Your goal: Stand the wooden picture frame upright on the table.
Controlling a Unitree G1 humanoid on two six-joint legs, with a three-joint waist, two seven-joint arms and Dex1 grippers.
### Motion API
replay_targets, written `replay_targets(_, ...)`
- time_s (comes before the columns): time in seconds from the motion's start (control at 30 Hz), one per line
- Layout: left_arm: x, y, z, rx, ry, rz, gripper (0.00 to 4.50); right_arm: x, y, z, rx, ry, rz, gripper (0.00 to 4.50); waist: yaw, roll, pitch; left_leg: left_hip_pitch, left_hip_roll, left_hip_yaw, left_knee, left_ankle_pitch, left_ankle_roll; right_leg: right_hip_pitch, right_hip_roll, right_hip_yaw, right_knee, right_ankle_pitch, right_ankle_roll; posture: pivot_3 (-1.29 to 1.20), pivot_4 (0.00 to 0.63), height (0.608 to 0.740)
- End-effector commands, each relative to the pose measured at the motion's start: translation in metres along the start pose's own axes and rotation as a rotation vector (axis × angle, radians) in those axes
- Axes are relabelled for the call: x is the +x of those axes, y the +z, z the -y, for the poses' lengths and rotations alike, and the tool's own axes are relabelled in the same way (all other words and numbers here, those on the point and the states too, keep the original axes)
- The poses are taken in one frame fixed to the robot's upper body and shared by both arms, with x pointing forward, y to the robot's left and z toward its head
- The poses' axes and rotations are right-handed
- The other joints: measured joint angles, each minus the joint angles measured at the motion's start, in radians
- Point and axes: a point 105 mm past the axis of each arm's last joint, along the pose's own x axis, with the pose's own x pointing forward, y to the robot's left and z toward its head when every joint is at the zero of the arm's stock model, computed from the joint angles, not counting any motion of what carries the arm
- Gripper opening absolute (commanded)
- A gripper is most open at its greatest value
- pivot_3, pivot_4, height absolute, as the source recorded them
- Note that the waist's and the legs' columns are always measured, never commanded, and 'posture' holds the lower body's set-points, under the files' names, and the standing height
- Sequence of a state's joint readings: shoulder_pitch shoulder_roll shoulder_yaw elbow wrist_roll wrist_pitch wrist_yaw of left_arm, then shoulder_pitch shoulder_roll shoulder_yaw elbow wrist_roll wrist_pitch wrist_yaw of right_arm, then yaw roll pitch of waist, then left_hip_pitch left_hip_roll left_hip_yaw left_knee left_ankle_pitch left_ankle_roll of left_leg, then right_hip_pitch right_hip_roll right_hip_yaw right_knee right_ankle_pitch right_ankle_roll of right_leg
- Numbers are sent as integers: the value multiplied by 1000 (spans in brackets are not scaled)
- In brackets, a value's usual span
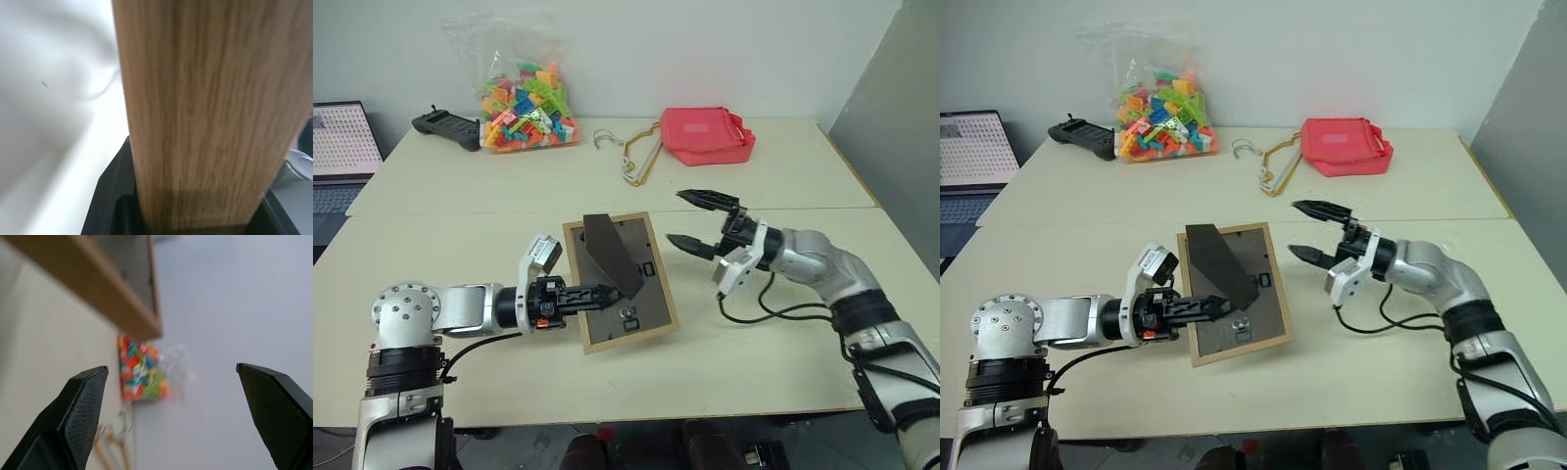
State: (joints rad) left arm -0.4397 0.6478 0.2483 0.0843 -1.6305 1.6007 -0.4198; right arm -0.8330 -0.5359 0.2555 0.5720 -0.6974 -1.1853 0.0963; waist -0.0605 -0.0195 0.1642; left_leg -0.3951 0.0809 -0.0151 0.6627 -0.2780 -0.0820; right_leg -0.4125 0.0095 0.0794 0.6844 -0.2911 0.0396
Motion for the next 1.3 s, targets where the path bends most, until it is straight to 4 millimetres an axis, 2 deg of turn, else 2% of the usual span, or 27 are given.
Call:
replay_targets(0.03,2,-3,16,27,-52,-1,1509,15,8,1,-65,-22,77,4458,4,0,0,0,-1,0,0,0,0,0,-1,0,0,0,0,0,150,740)
replay_targets(0.13,4,-5,18,14,-49,10,1509,25,15,-6,-87,8,132,4458,12,0,0,0,-2,-1,0,1,-2,0,-2,-1,1,0,0,0,150,740)
replay_targets(0.27,5,-7,18,-1,-38,19,1509,25,19,-1,-111,-26,165,3828,23,0,0,0,-3,-1,1,1,-2,1,-3,-2,1,0,0,0,150,740)
replay_targets(0.57,9,-11,20,1,-58,6,1509,30,23,-11,-143,9,193,1574,25,0,0,0,-3,-1,1,1,-2,1,-3,-2,2,0,0,0,150,740)
replay_targets(0.67,10,-10,21,5,-60,3,1509,32,20,-21,-138,56,175,722,24,0,0,0,-3,-1,1,1,-2,1,-3,-2,2,0,0,0,150,740)
replay_targets(0.73,10,-9,21,7,-55,3,1509,30,14,-20,-120,42,145,288,24,0,0,0,-3,-2,1,1,-2,1,-3,-2,2,0,-1,0,150,740)
replay_targets(0.8,9,-9,21,8,-50,4,1509,27,10,-18,-98,33,126,288,24,0,0,0,-3,-2,1,1,-2,1,-3,-2,2,0,-1,0,150,740)
replay_targets(0.87,9,-9,21,9,-47,5,1509,23,6,-13,-95,25,115,672,24,0,0,0,-3,-2,1,1,-2,1,-3,-3,2,0,-1,0,150,740)
replay_targets(1.07,9,-10,21,14,-43,7,1509,14,6,-17,-107,45,121,2133,24,0,0,0,-3,-2,1,1,-2,1,-3,-3,2,0,-1,0,150,740)
replay_targets(1.3,10,-9,23,25,-57,11,1509,27,17,-16,-148,-4,182,3703,21,0,0,0,-3,-3,1,1,-2,1,-3,-4,4,-1,-2,0,150,740)
